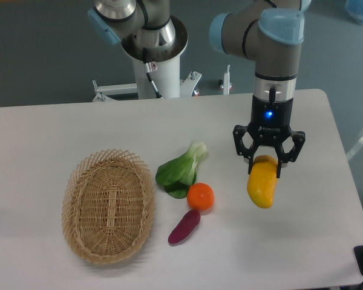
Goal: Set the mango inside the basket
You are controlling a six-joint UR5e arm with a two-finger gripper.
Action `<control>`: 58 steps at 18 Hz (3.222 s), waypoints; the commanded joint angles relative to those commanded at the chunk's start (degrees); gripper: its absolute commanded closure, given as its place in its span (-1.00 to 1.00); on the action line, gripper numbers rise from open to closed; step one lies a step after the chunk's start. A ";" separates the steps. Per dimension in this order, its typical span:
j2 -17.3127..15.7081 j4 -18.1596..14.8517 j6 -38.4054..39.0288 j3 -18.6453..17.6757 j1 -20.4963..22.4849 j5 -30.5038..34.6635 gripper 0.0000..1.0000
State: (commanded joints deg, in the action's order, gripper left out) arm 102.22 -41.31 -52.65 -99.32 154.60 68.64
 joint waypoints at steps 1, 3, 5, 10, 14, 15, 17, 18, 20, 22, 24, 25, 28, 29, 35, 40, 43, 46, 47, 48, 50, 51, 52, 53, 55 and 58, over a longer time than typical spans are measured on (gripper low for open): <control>0.00 0.09 0.00 -0.17 0.00 0.09 0.03; 0.00 0.09 0.00 -0.18 0.00 0.09 0.03; 0.00 0.09 0.00 -0.26 0.00 0.09 0.03; -0.18 0.00 0.44 -0.70 -0.09 0.35 0.03; -1.14 -0.26 2.45 -1.32 -2.54 0.70 0.03; -0.97 -0.26 4.03 -1.15 -3.51 0.79 0.03; -0.62 0.00 6.32 -1.93 -5.61 2.97 0.03; -0.53 0.00 6.68 -2.72 -7.37 5.16 0.02; -0.35 -0.09 11.04 -2.99 -11.75 9.99 0.02; -0.18 -0.09 16.23 -3.34 -15.45 10.89 0.02; 0.44 -0.09 20.20 -3.60 -19.14 11.69 0.02; 1.14 -0.09 21.78 -3.78 -21.68 12.56 0.02; 3.42 0.00 24.08 -4.66 -28.10 17.12 0.02; 4.04 0.00 24.08 -4.75 -29.69 17.83 0.02; 8.52 0.09 23.90 -5.63 -34.71 18.63 0.02; 10.02 0.09 23.64 -6.33 -35.77 18.90 -0.07; 10.28 0.09 23.47 -6.15 -35.77 19.59 -1.00; 9.49 0.17 23.47 -5.28 -35.68 21.27 -1.00; 9.32 0.09 23.47 -5.27 -35.68 21.96 -1.00; 8.79 0.00 23.47 -5.27 -35.68 22.84 -1.00; 8.53 0.09 23.47 -5.27 -35.68 22.94 -1.00; 8.18 0.09 23.47 -5.27 -35.68 22.94 -1.00; 7.91 0.00 23.38 -5.10 -35.68 22.94 -1.00; 7.91 0.00 23.38 -4.84 -35.68 22.94 -1.00; 7.91 -0.17 23.38 -3.87 -35.68 22.94 -1.00; 8.00 -0.88 23.38 -1.50 -35.25 23.03 -1.00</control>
State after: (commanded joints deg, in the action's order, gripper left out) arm 110.21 -42.18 -29.27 -100.82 119.35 91.67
